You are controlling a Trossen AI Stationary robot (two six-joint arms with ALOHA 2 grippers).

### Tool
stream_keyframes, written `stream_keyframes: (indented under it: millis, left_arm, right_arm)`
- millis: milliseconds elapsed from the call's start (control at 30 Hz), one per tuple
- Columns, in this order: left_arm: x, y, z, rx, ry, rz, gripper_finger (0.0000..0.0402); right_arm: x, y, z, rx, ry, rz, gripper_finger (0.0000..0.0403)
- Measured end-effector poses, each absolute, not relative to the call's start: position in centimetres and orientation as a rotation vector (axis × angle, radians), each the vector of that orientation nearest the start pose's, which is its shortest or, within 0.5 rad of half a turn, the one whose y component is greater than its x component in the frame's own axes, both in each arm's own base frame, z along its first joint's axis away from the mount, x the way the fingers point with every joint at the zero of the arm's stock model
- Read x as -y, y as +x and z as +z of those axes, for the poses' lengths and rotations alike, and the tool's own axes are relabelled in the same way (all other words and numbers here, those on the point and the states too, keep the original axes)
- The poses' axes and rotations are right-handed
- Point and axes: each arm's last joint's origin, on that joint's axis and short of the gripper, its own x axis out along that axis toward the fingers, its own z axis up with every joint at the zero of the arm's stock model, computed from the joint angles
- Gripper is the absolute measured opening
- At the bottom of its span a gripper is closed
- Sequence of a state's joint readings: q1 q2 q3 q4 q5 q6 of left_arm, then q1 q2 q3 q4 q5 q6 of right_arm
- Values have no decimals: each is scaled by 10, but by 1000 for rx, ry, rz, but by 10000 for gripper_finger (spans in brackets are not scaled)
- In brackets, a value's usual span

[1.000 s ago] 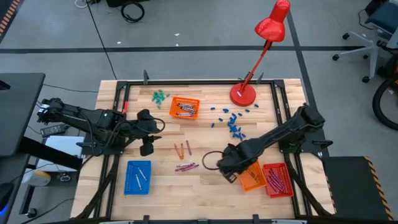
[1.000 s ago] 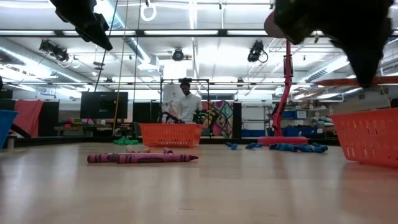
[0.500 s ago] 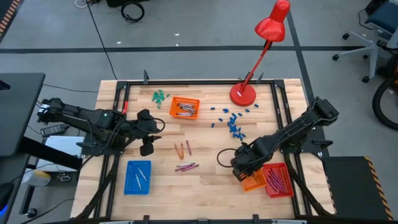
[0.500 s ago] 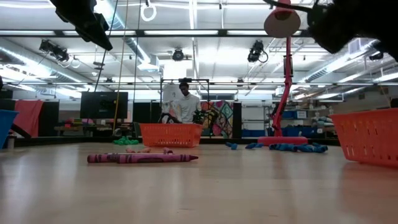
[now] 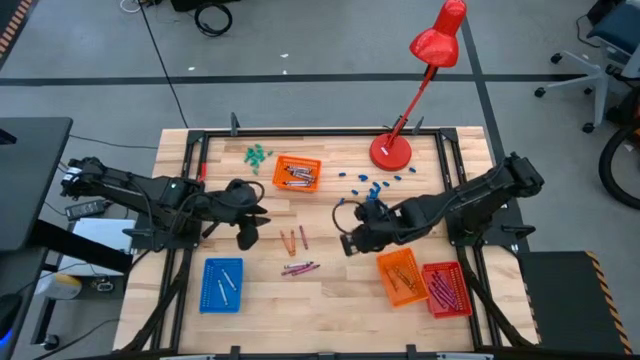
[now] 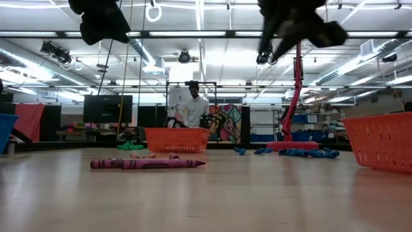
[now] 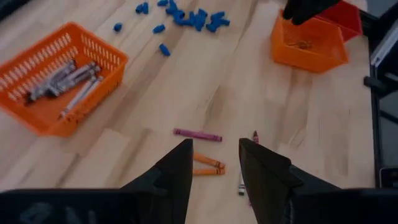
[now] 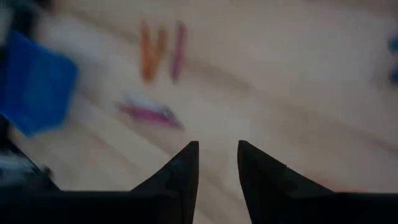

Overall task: Sort crayons
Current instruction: Put the orange crayon into the bottom orange bin

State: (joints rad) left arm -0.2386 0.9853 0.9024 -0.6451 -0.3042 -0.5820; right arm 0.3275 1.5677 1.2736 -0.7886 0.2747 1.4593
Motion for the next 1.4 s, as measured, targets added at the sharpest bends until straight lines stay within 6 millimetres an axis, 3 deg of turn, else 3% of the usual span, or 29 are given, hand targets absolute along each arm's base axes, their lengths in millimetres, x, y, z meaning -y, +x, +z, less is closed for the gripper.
stream_keyframes:
  millis: [167,333,633,900,1033,1233,1400]
  left_arm:
    - [41,199,291,-691,-477,304,142]
    - [47,217,272,-771,-567,364,142]
    - [65,256,232,-854,-754,437,142]
    - [103,298,213,-884,-646,434,141]
    - [116,313,192,-924,-531,359,141]
    - [120,321,170,-969,-413,309,141]
    - [119,321,167,-994,-326,280,141]
  right_arm:
    - [-84,308,272,-710,962,-734,114]
    - [-76,307,269,-764,832,-715,114]
    - [-53,289,260,-1193,507,-532,114]
    - [-53,283,270,-1184,211,-370,114]
    - [-57,276,279,-1174,200,-312,114]
    - [-73,271,293,-1048,165,-262,114]
    - [-85,271,299,-981,191,-229,114]
